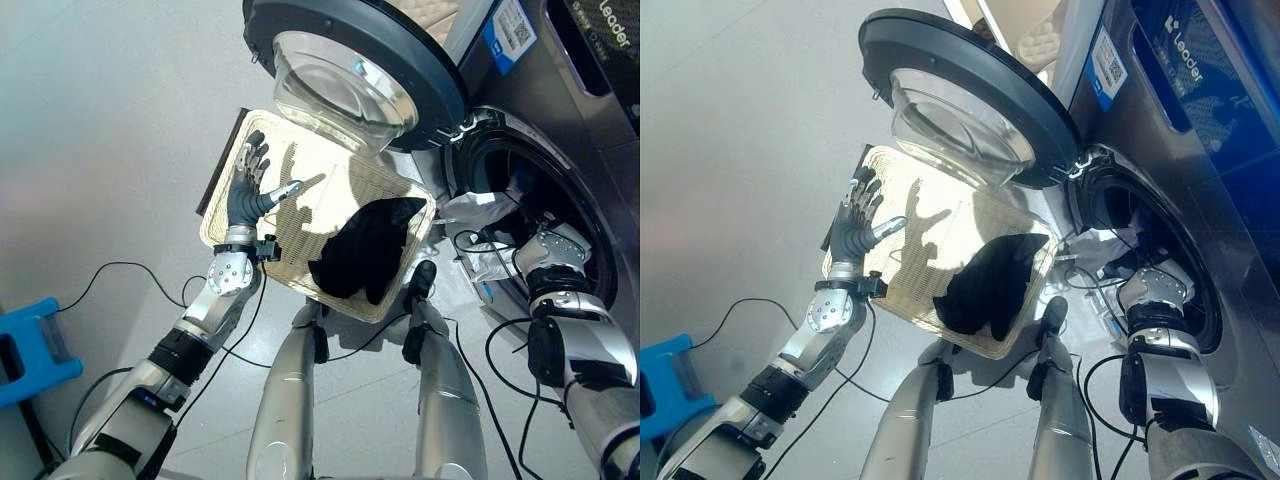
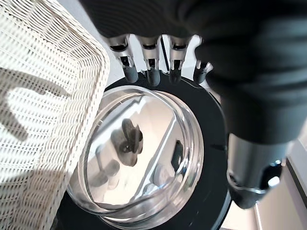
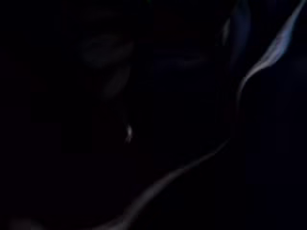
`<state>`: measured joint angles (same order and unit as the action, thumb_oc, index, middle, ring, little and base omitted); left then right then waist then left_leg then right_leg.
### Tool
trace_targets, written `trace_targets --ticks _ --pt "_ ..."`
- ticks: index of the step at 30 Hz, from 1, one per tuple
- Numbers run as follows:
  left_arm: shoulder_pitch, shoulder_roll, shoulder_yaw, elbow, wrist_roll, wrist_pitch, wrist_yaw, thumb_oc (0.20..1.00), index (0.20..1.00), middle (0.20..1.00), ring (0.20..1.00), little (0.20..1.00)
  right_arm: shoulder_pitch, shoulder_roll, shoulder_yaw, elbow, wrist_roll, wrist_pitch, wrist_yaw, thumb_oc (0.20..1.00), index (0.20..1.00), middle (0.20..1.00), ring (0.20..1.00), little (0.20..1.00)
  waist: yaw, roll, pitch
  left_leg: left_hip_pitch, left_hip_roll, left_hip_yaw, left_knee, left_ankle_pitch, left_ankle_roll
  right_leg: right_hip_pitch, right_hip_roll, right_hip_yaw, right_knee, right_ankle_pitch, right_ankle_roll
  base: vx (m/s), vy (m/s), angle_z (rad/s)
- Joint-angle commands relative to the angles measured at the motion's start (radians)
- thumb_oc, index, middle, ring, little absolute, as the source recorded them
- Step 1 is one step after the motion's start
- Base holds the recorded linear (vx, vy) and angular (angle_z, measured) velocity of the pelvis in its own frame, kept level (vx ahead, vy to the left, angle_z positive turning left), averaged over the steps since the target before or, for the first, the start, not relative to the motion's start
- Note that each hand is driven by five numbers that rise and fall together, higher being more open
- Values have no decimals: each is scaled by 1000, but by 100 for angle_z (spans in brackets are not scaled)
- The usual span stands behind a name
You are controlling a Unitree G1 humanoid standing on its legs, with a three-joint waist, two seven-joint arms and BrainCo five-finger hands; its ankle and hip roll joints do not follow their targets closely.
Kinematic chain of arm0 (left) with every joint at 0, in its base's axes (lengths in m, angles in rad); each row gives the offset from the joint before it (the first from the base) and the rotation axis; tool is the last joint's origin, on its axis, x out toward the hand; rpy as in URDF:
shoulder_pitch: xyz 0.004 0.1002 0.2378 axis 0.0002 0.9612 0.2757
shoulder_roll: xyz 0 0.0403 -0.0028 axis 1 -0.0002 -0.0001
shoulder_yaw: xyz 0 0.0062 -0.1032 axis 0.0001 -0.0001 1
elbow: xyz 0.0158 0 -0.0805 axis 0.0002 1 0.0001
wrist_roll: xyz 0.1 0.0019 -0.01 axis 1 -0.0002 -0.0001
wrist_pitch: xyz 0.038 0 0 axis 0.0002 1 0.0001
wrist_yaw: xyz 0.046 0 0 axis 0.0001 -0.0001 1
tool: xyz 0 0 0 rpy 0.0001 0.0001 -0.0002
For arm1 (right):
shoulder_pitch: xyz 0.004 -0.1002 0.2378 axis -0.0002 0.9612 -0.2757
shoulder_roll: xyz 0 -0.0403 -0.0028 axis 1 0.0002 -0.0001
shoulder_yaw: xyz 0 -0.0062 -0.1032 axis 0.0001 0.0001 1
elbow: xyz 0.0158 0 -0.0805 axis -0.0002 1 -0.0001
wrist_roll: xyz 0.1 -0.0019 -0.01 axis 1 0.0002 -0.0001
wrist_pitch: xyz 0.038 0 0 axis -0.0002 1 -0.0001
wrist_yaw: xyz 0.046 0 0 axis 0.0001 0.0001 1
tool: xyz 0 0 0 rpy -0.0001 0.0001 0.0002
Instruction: Put the clothes into the washing machine.
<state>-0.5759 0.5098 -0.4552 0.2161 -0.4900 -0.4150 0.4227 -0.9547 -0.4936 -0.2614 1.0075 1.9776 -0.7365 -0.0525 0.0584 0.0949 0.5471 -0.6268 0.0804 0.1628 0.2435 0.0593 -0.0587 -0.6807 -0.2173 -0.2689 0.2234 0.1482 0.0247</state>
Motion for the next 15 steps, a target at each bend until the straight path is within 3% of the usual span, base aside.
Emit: trace_targets --ticks 1,3,4,8,10,11,13,15 --pt "-36 -6 -23 16 171 34 12 1000 1000 1000 1000 1000 32 -85 49 55 -7 28 5 1000 1000 1000 1000 1000 -17 29 -27 17 -71 66 43 -100 -11 14 -3 -39 139 -115 108 14 33 0" --pt "-50 2 -36 27 197 53 13 1000 1000 1000 1000 1000 26 -87 56 76 -31 46 -5 1000 1000 1000 1000 1000 -19 31 -27 12 -71 68 39 -90 -9 10 -2 -40 132 -106 105 -20 52 2" --pt "-88 31 -87 79 297 106 16 1000 1000 1000 1000 1000 11 -101 76 139 -106 99 -51 1000 1000 1000 1000 1000 -21 40 -27 23 -71 73 38 -91 -10 19 -3 -41 131 -110 106 -17 88 2" --pt "-143 78 -180 147 473 180 28 1000 1000 1000 1000 1000 0 -109 117 205 -277 148 -141 1000 1000 1000 1000 1000 -27 49 -27 30 -70 80 43 -95 -12 25 -3 -35 131 -115 109 6 73 -1" --pt "-199 137 -270 198 586 221 8 1000 1000 1000 1000 1000 -12 -114 173 225 -497 191 -292 1000 1000 1000 1000 1000 -37 60 -27 32 -67 93 42 -93 -13 21 -1 -27 124 -112 109 -10 107 -9" --pt "-208 140 -276 203 591 221 12 1000 1000 1000 1000 1000 -18 -114 178 223 -521 195 -311 1000 1000 1000 1000 1000 -38 61 -27 25 -67 96 40 -84 -11 14 0 -28 120 -104 106 -31 104 -10" --pt "-268 180 -364 243 695 239 -10 1000 1000 1000 1000 1000 -28 -113 225 234 -680 239 -436 1000 1000 1000 1000 1000 -51 67 -27 28 -61 112 42 -88 -13 10 4 -18 122 -108 110 -5 91 -7" --pt "-301 188 -414 271 738 251 -22 1000 1000 1000 1000 1000 -30 -106 248 237 -723 263 -481 1000 1000 1000 1000 1000 -61 68 -27 25 -58 121 41 -86 -15 3 11 -8 118 -106 111 -9 101 -12"
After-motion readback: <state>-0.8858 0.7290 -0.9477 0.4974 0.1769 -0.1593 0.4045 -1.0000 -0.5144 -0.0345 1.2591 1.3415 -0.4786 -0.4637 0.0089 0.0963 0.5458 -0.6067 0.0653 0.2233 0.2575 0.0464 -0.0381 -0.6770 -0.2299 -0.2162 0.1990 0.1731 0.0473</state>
